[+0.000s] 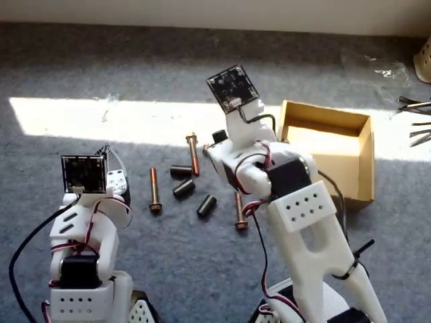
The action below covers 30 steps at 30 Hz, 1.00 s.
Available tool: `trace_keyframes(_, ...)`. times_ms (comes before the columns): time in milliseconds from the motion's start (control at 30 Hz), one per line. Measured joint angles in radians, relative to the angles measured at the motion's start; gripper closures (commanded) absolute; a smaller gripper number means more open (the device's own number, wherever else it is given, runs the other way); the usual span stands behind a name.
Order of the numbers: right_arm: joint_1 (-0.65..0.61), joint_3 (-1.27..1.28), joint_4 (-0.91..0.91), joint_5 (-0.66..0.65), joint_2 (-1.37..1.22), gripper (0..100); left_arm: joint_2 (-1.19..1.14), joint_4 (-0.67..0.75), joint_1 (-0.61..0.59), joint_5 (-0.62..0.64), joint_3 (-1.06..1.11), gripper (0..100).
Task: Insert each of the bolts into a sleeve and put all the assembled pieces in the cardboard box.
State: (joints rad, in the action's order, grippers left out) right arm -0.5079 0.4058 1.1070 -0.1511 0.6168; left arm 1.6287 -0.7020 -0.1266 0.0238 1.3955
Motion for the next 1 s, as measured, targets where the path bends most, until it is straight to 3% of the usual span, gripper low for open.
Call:
trace_keyframes(467, -0.017, 0.301, -0.014, 0.009, 0.331, 99.4, -0.034, -0.101, 0.000, 0.000, -0.193, 100)
trace_keyframes(800, 0.014, 0.609, -0.195, 0.009, 0.486, 99.4, -0.583, -0.152, 0.000, 0.002, -0.468, 100)
trace_keyframes(1000, 0.052, 0.756, -0.313, 0.009, 0.532, 99.4, -0.891, -0.195, 0.064, 0.002, -0.583, 100)
